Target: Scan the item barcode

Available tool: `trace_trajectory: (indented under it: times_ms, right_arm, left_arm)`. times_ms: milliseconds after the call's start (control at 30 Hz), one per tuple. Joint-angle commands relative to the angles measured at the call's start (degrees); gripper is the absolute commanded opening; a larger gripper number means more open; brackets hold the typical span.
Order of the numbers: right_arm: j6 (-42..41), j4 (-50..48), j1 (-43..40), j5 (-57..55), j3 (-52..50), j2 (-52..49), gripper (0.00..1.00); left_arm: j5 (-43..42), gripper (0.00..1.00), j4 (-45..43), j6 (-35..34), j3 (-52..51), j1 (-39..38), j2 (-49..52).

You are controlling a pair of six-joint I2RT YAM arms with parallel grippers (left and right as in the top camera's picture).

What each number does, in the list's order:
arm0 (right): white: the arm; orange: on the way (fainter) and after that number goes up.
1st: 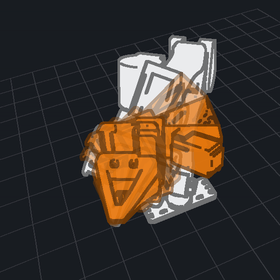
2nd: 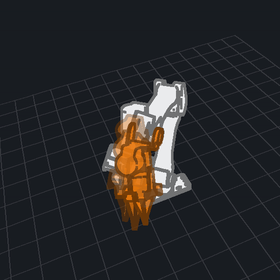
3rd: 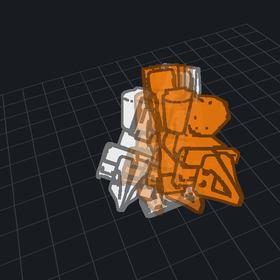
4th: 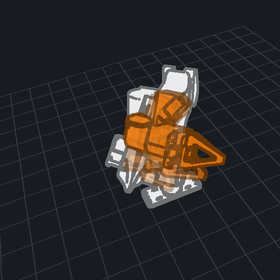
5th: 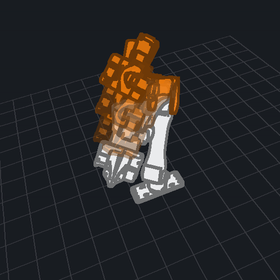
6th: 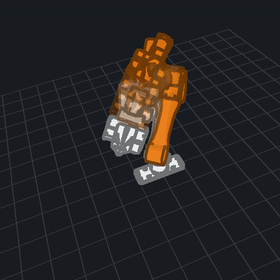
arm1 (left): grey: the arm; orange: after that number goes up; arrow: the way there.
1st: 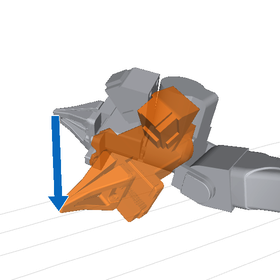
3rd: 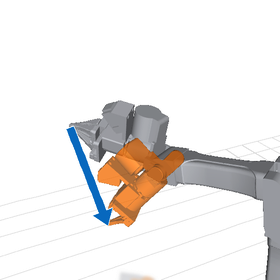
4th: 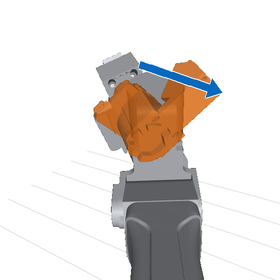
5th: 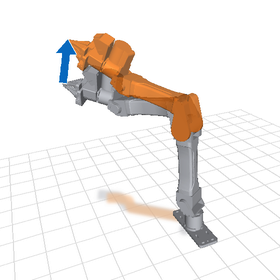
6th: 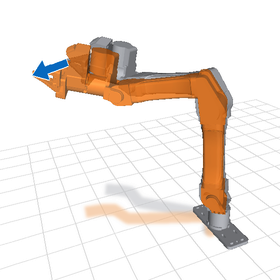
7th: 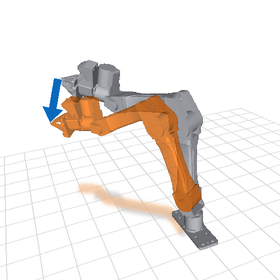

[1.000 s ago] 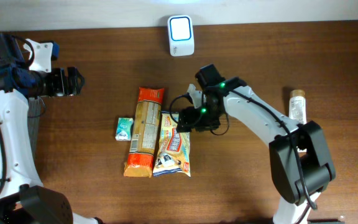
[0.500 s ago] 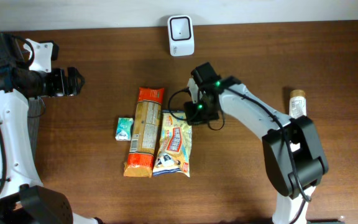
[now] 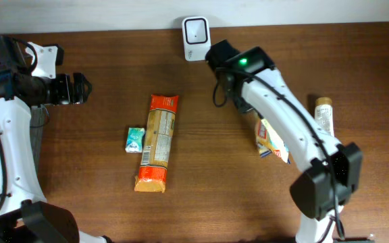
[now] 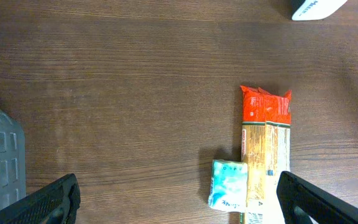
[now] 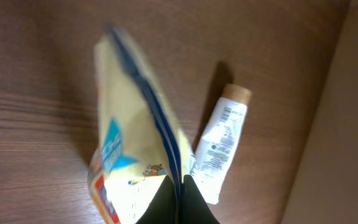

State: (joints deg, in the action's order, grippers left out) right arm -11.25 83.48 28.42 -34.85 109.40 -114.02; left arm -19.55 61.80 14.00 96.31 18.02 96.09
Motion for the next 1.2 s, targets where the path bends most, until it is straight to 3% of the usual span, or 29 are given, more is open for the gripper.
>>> trace_trajectory:
  times_ms: [0,133,167,200,233,267,300,367,467,600,767,900,967,1000,1033,1067,1133,1167]
  right_arm:
    - [-1.27,-1.09,4.57,2.38,1.03,-8.28,0.04]
    - [-1.22,-7.26,13.88,13.57,1.05,-10.86,0.05]
    - [-1.25,-7.87,15.37,14.14,1.05,-10.86,0.14]
    - [-1.22,-7.96,16.28,14.12,1.05,-10.86,0.4]
    - [-1.22,-7.82,16.28,14.73,1.22,-10.84,0.57]
    - [-1.25,-7.54,15.28,17.25,1.73,-10.71,0.7]
    - [-1.22,-6.99,13.66,20.65,2.8,-10.29,0.74]
    - [0.46,-6.12,8.7,27.96,5.57,-8.07,0.77]
    - [11.26,-3.74,-4.22,45.0,6.75,-5.05,0.8]
    - [20.92,-4.35,-17.51,59.54,-1.57,-5.62,0.83]
    - [23.56,-16.13,-22.18,63.65,-19.8,-5.62,0.83]
    - [25.0,-31.02,-22.01,66.42,-30.58,-5.62,0.92]
    - [27.56,-35.45,-22.03,69.16,-33.48,-5.62,0.91]
    - [27.54,-36.22,-21.88,69.18,-34.14,-5.77,0.82]
    - [27.52,-36.2,-21.46,69.16,-34.25,-6.1,0.45]
    - [27.3,-36.15,-21.16,69.16,-34.25,-6.27,0.24]
    - [26.99,-35.98,-21.29,69.18,-34.21,-6.25,0.07]
    - [26.82,-35.87,-21.42,69.18,-34.18,-6.25,0.04]
  left_arm:
    - [-0.61,0.99,0.02,1.09,0.33,0.04,-0.22]
    - [-0.61,0.99,0.02,1.09,0.33,0.04,-0.22]
    - [-0.63,0.99,0.02,1.09,0.33,0.04,-0.22]
    - [-0.61,0.99,0.02,1.09,0.33,0.04,-0.22]
    - [-0.61,0.99,0.02,1.09,0.33,0.04,-0.22]
    - [-0.61,0.99,0.02,1.09,0.33,0.04,-0.22]
    - [-0.61,0.99,0.02,1.09,0.33,0.04,-0.22]
    - [-0.61,0.99,0.02,1.09,0.33,0.04,-0.22]
    - [-0.61,0.99,0.02,1.09,0.33,0.04,-0.22]
    - [-0.61,0.99,0.02,1.09,0.33,0.04,-0.22]
    - [-0.61,0.99,0.02,1.09,0.33,0.04,-0.22]
    - [-0.61,0.99,0.02,1.09,0.33,0.04,-0.22]
    - [-0.61,0.99,0.02,1.09,0.33,0.04,-0.22]
    - [-0.61,0.99,0.02,1.09,0.33,0.04,-0.22]
    - [-0.61,0.99,0.02,1.09,0.33,0.04,-0.22]
    - [-0.61,0.99,0.02,1.09,0.33,0.04,-0.22]
    - [-0.61,0.99,0.02,1.09,0.33,0.04,-0.22]
    - [-0.61,0.99,0.02,1.09,0.33,0.04,-0.22]
